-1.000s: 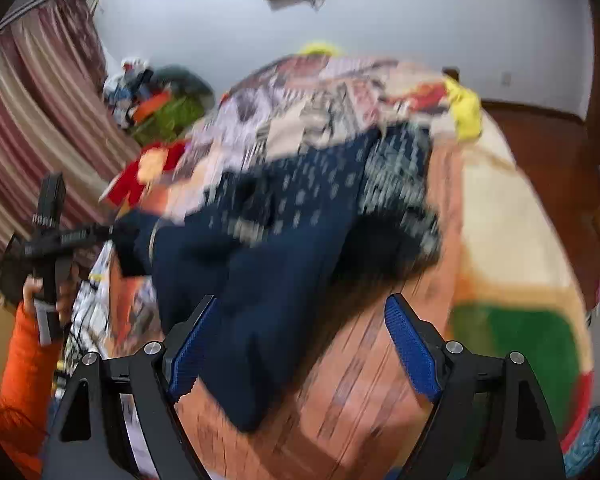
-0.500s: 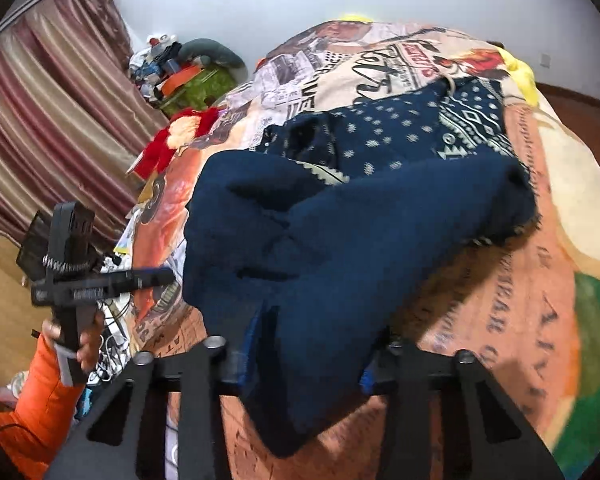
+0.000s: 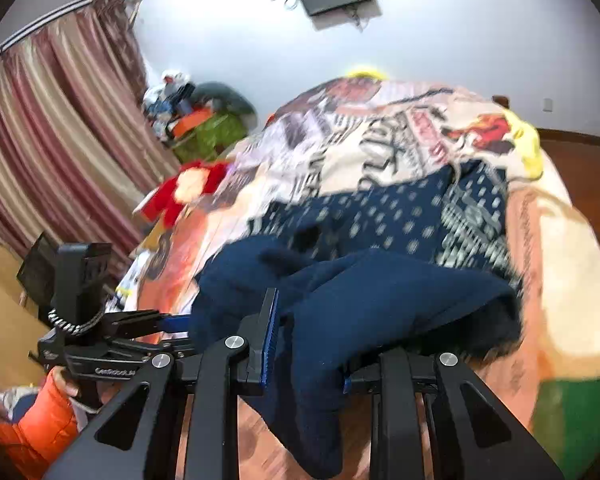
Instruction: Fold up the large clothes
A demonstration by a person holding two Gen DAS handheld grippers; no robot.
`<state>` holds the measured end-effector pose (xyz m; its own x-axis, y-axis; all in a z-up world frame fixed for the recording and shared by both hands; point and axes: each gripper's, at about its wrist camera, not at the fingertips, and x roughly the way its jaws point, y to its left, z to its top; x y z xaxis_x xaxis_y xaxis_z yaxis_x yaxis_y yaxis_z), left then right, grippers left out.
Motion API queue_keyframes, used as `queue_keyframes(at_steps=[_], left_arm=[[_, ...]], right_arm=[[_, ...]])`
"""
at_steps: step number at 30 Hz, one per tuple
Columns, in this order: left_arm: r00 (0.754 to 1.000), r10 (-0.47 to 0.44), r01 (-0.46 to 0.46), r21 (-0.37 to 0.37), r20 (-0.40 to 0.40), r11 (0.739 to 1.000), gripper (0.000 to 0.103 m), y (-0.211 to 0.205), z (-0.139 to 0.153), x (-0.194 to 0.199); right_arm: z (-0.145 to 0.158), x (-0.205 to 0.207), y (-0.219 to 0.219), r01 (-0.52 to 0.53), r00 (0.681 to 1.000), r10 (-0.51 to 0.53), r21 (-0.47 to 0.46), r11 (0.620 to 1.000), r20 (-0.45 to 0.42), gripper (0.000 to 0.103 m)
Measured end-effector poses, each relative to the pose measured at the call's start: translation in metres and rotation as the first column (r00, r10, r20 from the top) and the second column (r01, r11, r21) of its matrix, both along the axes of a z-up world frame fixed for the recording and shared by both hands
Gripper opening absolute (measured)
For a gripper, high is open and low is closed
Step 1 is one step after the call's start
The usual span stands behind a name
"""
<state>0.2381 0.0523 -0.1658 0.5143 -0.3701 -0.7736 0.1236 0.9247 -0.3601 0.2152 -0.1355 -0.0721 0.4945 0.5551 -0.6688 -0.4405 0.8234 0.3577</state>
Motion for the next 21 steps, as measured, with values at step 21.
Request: queue_keyframes(at_steps=[21], left_arm=[[0.982, 0.186, -0.179, 0.14, -0.039, 0.974, 0.06, 0.062, -0.013, 0.176]], right_arm=[[-0.074, 0.22, -0.041, 0.131, 0.902, -0.119, 0.002, 0.991, -0.414, 0.056]])
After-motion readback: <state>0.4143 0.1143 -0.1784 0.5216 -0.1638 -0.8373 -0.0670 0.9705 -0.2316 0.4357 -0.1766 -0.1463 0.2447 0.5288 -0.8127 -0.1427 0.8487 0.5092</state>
